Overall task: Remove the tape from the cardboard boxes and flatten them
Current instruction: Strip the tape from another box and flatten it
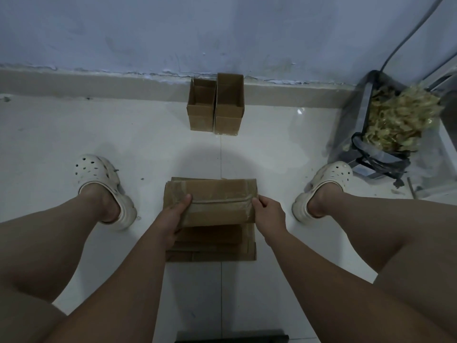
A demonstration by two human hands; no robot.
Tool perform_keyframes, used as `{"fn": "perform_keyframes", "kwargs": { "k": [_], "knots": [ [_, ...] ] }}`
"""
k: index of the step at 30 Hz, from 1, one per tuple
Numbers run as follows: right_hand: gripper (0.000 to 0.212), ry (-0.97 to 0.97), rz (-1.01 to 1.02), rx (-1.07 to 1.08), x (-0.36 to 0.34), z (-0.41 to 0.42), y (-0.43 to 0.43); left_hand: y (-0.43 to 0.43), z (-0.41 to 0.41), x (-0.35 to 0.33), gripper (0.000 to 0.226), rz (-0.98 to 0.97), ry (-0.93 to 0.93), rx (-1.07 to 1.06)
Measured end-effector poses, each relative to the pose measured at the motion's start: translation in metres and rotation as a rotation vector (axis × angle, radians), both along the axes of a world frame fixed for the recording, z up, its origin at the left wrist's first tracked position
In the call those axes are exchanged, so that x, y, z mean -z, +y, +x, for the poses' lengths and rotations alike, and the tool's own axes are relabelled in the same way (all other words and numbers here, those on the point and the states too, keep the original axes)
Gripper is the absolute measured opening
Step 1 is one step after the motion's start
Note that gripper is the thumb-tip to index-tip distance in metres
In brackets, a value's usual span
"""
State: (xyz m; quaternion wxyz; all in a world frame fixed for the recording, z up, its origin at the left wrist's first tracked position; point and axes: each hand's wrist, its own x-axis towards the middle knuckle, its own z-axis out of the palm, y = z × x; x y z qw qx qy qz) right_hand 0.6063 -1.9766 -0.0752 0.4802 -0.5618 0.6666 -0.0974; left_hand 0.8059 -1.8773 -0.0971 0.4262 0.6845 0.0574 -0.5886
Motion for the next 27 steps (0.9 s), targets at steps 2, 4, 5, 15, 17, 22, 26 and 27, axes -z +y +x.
{"fn": "perform_keyframes", "kwargs": {
  "k": [2, 4, 5, 15, 17, 22, 26, 27],
  "knots": [
    [0.028, 0.010, -0.022, 0.002, -0.002, -0.002, -0.001, 0.003, -0.001, 0.001, 0.045, -0.011, 0.030, 0.051],
    [0.028, 0.023, -0.036, -0.005, -0.004, -0.003, -0.002, 0.004, -0.001, 0.001, 0.046, -0.015, 0.017, 0.097],
    [0.028, 0.026, -0.039, -0.010, -0.004, -0.003, -0.002, 0.004, -0.001, 0.003, 0.049, -0.014, -0.013, 0.100],
    [0.028, 0.020, -0.018, -0.067, -0.002, -0.001, -0.008, 0.011, 0.000, 0.007, 0.099, -0.007, -0.091, 0.047],
    [0.029, 0.007, 0.000, -0.074, -0.002, -0.001, -0.010, 0.013, -0.002, 0.010, 0.101, 0.007, -0.111, 0.035],
    [0.031, -0.017, 0.045, -0.093, 0.002, -0.003, -0.012, 0.017, -0.006, 0.011, 0.087, 0.022, -0.072, 0.004],
    [0.031, -0.004, 0.074, -0.102, 0.008, -0.005, -0.013, 0.023, -0.003, 0.018, 0.082, 0.065, -0.044, 0.039],
    [0.031, 0.010, 0.086, -0.099, 0.010, -0.007, -0.013, 0.022, -0.004, 0.019, 0.080, 0.065, -0.038, 0.053]
  ]
}}
